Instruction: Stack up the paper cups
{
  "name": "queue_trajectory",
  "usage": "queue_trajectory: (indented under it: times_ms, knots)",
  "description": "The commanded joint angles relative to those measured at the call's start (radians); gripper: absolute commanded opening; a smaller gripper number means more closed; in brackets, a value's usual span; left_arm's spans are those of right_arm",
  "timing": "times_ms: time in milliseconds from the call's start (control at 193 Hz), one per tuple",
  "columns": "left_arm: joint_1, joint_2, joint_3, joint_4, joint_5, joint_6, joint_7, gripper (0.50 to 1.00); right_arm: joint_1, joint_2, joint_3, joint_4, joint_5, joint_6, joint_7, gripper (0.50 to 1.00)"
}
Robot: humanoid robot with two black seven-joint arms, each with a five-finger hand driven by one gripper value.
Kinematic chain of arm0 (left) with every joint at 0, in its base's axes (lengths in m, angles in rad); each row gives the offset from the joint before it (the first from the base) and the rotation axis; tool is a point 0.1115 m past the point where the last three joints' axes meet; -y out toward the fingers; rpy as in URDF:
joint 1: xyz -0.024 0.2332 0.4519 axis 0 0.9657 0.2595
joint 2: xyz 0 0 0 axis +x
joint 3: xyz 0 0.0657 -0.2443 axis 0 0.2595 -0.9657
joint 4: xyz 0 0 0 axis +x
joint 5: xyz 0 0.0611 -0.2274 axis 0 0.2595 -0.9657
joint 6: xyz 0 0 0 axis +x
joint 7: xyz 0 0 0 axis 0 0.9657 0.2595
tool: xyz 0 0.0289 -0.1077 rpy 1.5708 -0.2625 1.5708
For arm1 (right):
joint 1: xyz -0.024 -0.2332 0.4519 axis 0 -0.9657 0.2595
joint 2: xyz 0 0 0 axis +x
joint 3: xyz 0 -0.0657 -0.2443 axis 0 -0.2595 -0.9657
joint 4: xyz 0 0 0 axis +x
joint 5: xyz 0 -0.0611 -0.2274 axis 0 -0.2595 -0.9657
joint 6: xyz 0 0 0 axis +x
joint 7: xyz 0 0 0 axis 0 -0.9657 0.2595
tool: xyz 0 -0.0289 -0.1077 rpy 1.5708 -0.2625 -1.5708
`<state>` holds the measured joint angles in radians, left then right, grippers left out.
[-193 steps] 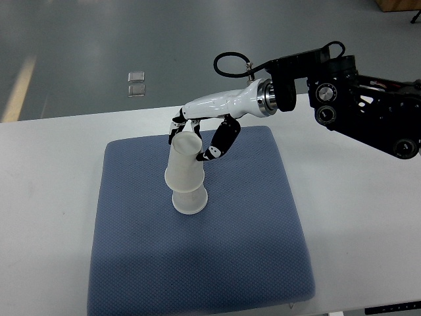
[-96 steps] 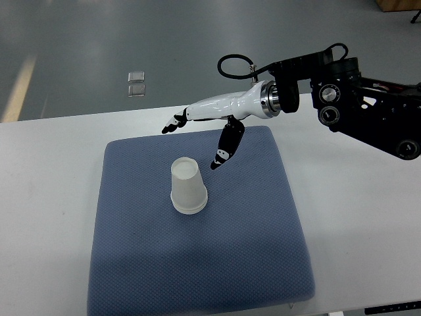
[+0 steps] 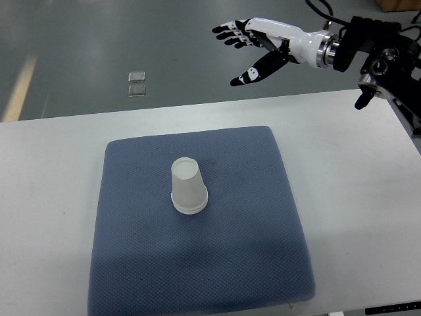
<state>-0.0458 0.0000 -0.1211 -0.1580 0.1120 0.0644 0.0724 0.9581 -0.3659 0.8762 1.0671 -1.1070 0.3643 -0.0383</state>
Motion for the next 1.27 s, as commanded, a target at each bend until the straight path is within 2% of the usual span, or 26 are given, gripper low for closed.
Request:
queue_trajectory:
  times_ms: [0,93,176,410,514,784,1261]
  knots:
    - [0.000,0.000,0.000,0.000,0.000,0.000,0.000,1.000,-0.064,0.004,0.043,-0.068,0.131,-0.140,-0.002,0.911]
    - [0.000,0.000,0.000,0.000,0.000,0.000,0.000,1.000,-0.099,0.012,0.043,-0.127,0.268,-0.263,-0.002,0.911]
    - [0.000,0.000,0.000,0.000,0.000,0.000,0.000,1.000,-0.127,0.024,0.043,-0.157,0.358,-0.343,-0.002,0.911]
    - [0.001,0.000,0.000,0.000,0.000,0.000,0.000,1.000,-0.176,0.064,0.067,-0.182,0.515,-0.430,-0.002,0.913]
    - [0.000,0.000,0.000,0.000,0.000,0.000,0.000,1.000,-0.209,0.087,0.102,-0.182,0.611,-0.435,-0.002,0.913]
    - [0.000,0.000,0.000,0.000,0.000,0.000,0.000,1.000,-0.268,0.145,0.121,-0.179,0.622,-0.427,0.012,0.917]
    - [0.000,0.000,0.000,0.000,0.000,0.000,0.000,1.000,-0.302,0.162,0.116,-0.177,0.615,-0.426,0.026,0.919]
